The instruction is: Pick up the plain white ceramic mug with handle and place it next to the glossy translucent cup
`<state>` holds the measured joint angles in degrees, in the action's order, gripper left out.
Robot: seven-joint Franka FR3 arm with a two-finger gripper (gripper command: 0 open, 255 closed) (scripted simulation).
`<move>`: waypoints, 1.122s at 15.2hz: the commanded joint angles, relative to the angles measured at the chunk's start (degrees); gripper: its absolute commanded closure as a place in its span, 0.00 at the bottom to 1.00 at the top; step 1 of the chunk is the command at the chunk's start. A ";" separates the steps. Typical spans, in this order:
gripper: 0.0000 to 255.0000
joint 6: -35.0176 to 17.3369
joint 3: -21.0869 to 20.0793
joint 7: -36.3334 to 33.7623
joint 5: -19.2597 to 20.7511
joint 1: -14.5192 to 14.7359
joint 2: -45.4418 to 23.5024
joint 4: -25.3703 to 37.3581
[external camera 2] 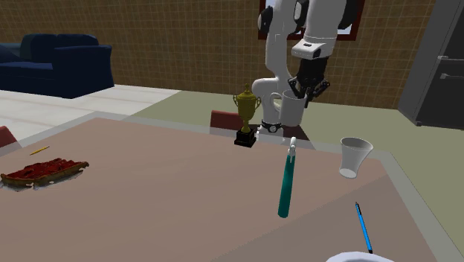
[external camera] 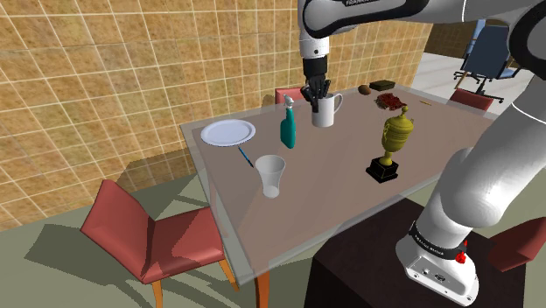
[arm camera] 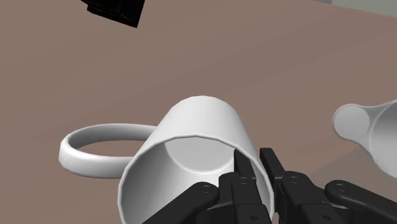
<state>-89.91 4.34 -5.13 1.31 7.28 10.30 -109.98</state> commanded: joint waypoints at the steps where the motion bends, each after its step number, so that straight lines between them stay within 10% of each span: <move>1: 1.00 -0.37 -1.50 -2.61 -0.61 1.09 1.53 -1.91; 17: 1.00 -6.74 -8.15 -12.92 -4.05 5.67 4.65 -11.24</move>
<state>-95.67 -3.87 -18.19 -2.77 13.00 15.01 -120.32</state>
